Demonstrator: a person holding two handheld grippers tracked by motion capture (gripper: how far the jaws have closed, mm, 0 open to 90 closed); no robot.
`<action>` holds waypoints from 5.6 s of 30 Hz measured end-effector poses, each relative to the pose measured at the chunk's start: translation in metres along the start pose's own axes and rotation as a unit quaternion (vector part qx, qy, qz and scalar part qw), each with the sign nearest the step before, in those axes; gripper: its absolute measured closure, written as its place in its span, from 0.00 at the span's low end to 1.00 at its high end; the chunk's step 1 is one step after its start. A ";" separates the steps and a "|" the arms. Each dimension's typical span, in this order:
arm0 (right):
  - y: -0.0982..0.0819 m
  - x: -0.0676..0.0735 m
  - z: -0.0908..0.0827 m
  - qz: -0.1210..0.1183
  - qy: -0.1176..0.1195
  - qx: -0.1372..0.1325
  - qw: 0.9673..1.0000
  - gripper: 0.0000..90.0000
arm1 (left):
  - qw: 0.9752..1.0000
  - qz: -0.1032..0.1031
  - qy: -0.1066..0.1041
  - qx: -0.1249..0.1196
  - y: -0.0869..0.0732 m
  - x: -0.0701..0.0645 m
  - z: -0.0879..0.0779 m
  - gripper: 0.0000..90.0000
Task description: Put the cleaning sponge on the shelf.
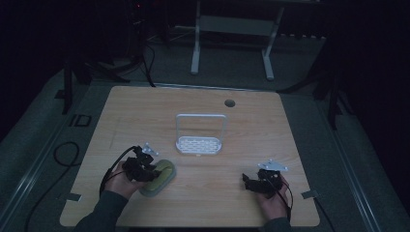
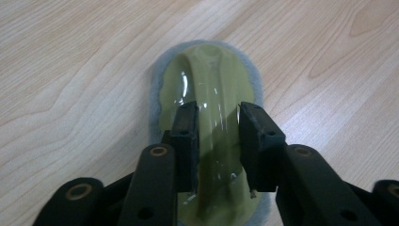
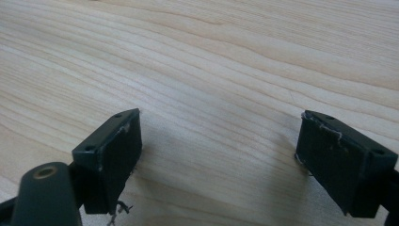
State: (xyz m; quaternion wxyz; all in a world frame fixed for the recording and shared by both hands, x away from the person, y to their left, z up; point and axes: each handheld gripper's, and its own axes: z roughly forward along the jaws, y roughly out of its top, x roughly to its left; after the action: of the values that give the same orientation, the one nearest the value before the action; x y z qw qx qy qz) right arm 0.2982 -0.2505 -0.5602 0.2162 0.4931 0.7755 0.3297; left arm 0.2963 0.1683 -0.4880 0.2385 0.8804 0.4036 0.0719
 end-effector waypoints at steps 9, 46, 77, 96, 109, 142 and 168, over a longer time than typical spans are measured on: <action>0.000 0.000 0.000 0.001 0.000 0.000 1.000 0.16 | 1.000 0.016 0.001 0.012 0.010 0.000 0.003 0.78; 0.000 0.000 0.000 0.001 0.000 0.000 1.000 0.16 | 0.994 0.052 -0.021 0.098 0.046 0.006 0.013 0.75; 0.000 0.000 0.000 0.001 0.000 0.000 1.000 0.16 | 0.985 0.055 -0.026 0.164 0.062 0.006 0.020 0.78; 0.000 0.000 0.000 0.001 0.000 0.000 1.000 0.16 | 0.977 0.097 -0.014 0.189 0.069 0.003 0.022 0.79; 0.000 0.000 0.000 -0.001 0.000 0.000 1.000 0.16 | 0.981 0.115 -0.006 0.159 0.077 0.001 0.012 0.80; 0.000 0.000 0.000 0.000 0.000 -0.001 1.000 0.16 | 0.971 0.212 0.013 0.106 0.105 -0.017 0.002 0.80; 0.000 0.000 0.000 0.000 0.000 -0.001 1.000 0.16 | 0.958 0.273 0.020 0.081 0.127 -0.020 0.002 0.80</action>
State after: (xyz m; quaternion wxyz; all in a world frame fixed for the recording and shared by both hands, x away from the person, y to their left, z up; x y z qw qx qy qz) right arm 0.2983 -0.2505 -0.5602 0.2169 0.4929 0.7753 0.3300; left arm 0.3692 0.0811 -0.4274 0.1298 0.9719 0.1566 0.1188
